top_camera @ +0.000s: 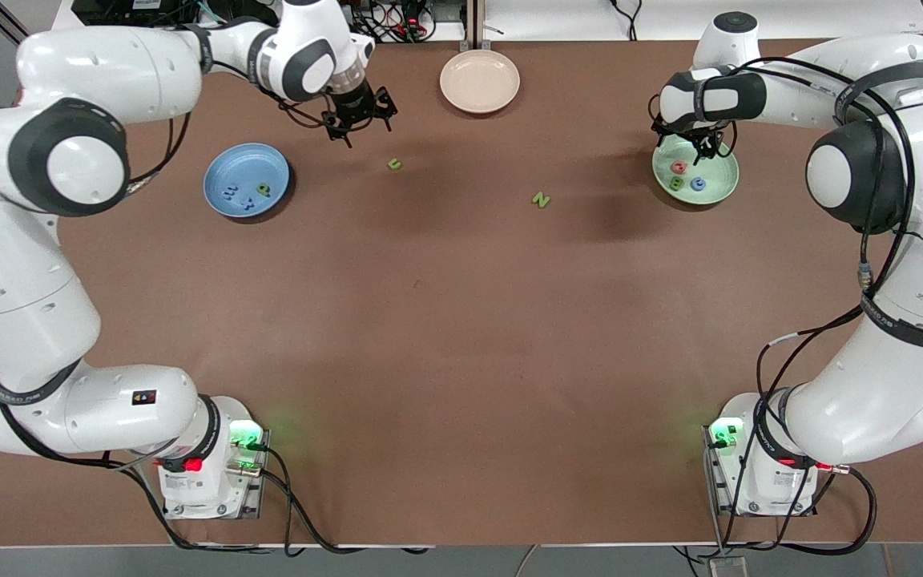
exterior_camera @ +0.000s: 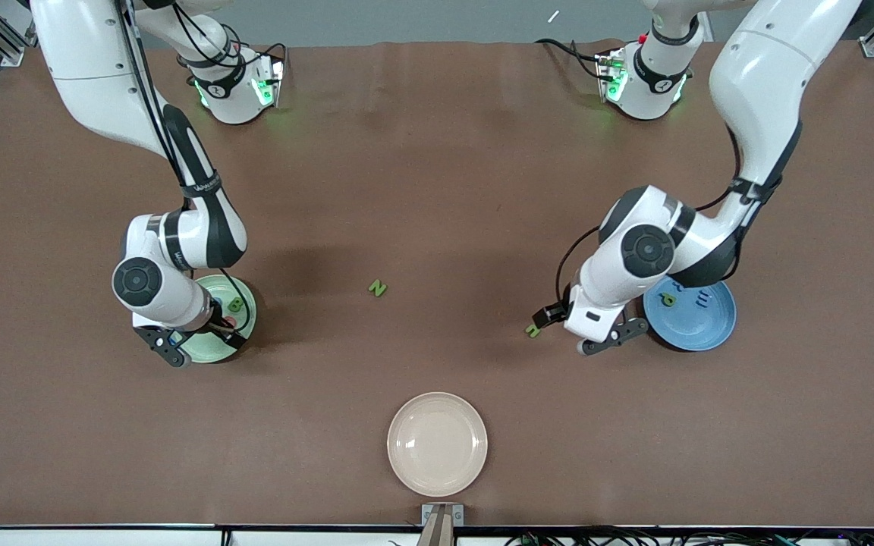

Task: Sort upper and lower case letters into plates
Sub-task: 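Reach the right gripper to green N while the left gripper reaches green u, then grasp the green N with the right gripper while the left gripper grasps u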

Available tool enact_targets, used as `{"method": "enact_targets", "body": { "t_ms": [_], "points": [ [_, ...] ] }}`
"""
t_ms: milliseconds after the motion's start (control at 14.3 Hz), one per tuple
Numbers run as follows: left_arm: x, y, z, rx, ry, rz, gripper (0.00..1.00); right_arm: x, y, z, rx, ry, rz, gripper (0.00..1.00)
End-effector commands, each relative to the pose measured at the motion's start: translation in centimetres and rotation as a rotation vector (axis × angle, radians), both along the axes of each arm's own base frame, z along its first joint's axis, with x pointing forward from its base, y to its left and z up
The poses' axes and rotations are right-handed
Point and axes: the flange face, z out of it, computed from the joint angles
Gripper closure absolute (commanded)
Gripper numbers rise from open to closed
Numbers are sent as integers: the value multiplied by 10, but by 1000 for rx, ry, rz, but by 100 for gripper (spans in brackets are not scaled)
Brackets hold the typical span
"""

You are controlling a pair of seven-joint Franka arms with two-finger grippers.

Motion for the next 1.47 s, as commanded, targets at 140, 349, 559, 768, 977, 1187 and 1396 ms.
{"method": "enact_targets", "body": {
  "t_ms": [140, 349, 559, 768, 977, 1187, 1396],
  "points": [
    [21, -35, -47, 78, -15, 144, 0, -23, 87, 14, 23, 1, -92, 0],
    [20, -43, -70, 99, -4, 174, 0, -38, 132, 12, 23, -3, -136, 0],
    [17, -44, -84, 102, 15, 175, 2, -49, 160, 11, 22, -8, -169, 0],
    [16, -43, -88, 104, 25, 178, 20, -54, 194, 5, 69, -51, -179, 0],
    [16, -43, -86, 104, 21, 176, 28, -58, 222, -8, 110, -110, -139, 0],
    [15, -43, -87, 105, 24, 175, 31, -63, 245, -7, 132, -109, -78, 0],
    [13, -47, -86, 104, 23, 172, 35, -74, 260, -17, 117, -100, -23, 0]
  ]
}}
